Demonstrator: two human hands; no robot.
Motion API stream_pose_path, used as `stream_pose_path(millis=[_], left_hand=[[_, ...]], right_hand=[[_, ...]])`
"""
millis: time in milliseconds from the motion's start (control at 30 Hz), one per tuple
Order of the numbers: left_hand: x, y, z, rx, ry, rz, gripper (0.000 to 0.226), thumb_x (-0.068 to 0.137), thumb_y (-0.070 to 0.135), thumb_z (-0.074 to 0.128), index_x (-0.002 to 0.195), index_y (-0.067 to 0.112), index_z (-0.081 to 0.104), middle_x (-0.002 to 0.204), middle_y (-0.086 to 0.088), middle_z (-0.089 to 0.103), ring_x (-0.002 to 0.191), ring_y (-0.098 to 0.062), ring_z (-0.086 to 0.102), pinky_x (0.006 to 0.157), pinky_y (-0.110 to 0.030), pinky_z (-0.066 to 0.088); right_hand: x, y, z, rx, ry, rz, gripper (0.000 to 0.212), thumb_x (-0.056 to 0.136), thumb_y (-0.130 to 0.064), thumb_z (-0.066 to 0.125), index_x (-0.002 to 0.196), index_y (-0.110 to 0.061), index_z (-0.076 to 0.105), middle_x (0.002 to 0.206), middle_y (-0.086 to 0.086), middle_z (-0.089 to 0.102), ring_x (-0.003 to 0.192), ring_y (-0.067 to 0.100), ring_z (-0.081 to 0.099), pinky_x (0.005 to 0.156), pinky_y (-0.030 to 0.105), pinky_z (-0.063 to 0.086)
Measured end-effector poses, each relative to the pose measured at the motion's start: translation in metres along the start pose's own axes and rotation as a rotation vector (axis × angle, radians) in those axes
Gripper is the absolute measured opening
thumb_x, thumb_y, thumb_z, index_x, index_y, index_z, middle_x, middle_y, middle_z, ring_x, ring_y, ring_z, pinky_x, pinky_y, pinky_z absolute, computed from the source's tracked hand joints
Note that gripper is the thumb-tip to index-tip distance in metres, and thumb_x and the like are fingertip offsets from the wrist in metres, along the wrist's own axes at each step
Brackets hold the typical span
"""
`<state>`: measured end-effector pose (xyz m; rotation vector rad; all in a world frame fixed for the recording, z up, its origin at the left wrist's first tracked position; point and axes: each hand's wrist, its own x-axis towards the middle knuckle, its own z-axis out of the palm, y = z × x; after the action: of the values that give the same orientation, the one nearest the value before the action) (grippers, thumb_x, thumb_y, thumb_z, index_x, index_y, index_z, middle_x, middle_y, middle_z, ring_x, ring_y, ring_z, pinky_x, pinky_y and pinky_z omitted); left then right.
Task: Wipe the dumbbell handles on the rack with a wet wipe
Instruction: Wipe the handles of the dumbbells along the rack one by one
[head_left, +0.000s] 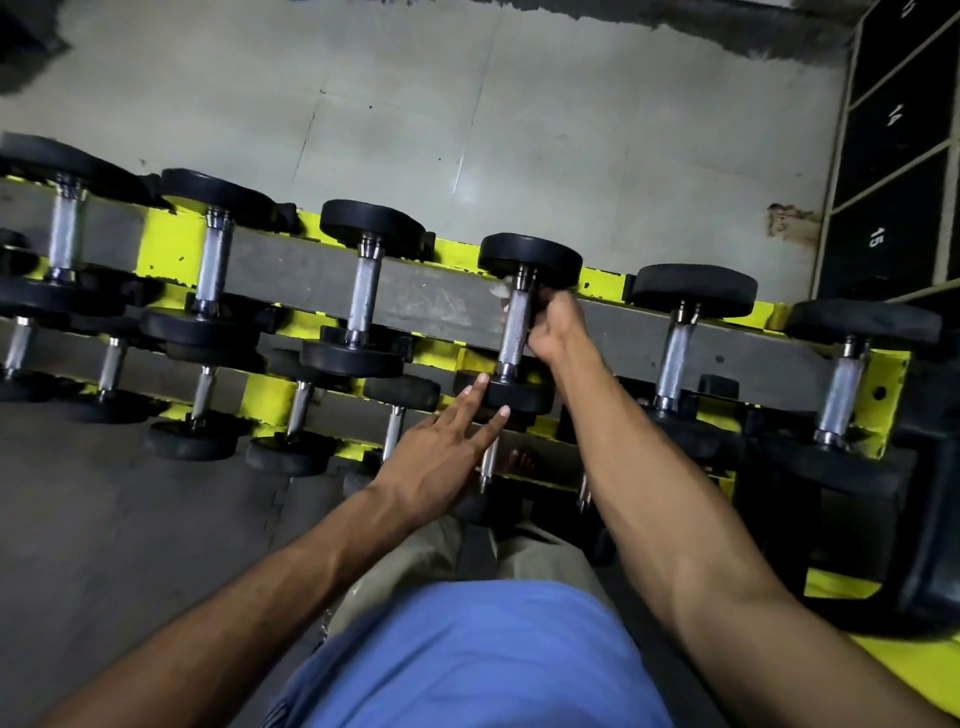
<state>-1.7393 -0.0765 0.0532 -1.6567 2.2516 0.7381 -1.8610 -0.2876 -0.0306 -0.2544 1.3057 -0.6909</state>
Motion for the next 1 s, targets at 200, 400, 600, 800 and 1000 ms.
stream_pose_path(millis=[200, 400, 600, 800, 1000], left_hand=[[-0.002, 0.0, 0.003, -0.008, 0.022, -0.015, 0.1, 0.092, 0.003, 0.063, 0.168, 0.03, 0.004, 0.17, -0.013, -0.028, 0.163, -0.026, 0.003, 0.116, -0.042, 0.044], [-0.002, 0.004, 0.0, -0.019, 0.031, -0.039, 0.094, 0.094, 0.006, 0.064, 0.168, 0.03, 0.011, 0.171, -0.014, -0.024, 0.162, -0.028, 0.008, 0.114, -0.044, 0.045], [-0.001, 0.005, 0.003, 0.006, 0.047, -0.037, 0.091, 0.097, 0.013, 0.065, 0.168, 0.03, 0.01, 0.172, -0.015, -0.022, 0.162, -0.028, 0.011, 0.11, -0.04, 0.047], [-0.002, 0.005, -0.007, 0.003, -0.008, -0.022, 0.091, 0.098, 0.008, 0.061, 0.169, 0.028, 0.006, 0.171, -0.016, -0.026, 0.162, -0.027, 0.003, 0.118, -0.041, 0.038], [0.002, 0.003, 0.004, 0.009, 0.013, -0.018, 0.091, 0.097, 0.004, 0.058, 0.168, 0.027, 0.006, 0.171, -0.018, -0.023, 0.162, -0.029, 0.004, 0.121, -0.044, 0.038]], right_hand=[[-0.028, 0.027, -0.017, -0.349, 0.079, -0.079, 0.026, 0.091, -0.007, 0.045, 0.078, -0.014, 0.066, 0.07, 0.002, 0.068, 0.063, 0.017, 0.061, 0.059, 0.026, 0.046], [-0.037, 0.044, -0.053, -0.926, -0.016, -0.19, 0.02, 0.089, -0.012, 0.064, 0.07, -0.014, 0.071, 0.071, -0.002, 0.069, 0.067, 0.016, 0.059, 0.064, 0.029, 0.043], [-0.069, 0.037, -0.048, -1.348, -0.006, -0.707, 0.016, 0.082, -0.031, 0.077, 0.08, -0.024, 0.063, 0.078, -0.01, 0.065, 0.072, 0.012, 0.059, 0.061, 0.028, 0.043], [-0.047, -0.014, -0.016, -2.114, -0.214, -1.419, 0.019, 0.085, -0.013, 0.067, 0.103, -0.016, 0.063, 0.099, 0.006, 0.058, 0.083, 0.025, 0.06, 0.053, 0.033, 0.044], [-0.052, -0.02, 0.006, -2.403, -0.439, -1.034, 0.019, 0.094, -0.02, 0.055, 0.106, -0.016, 0.068, 0.103, 0.005, 0.067, 0.083, 0.027, 0.068, 0.061, 0.035, 0.049]])
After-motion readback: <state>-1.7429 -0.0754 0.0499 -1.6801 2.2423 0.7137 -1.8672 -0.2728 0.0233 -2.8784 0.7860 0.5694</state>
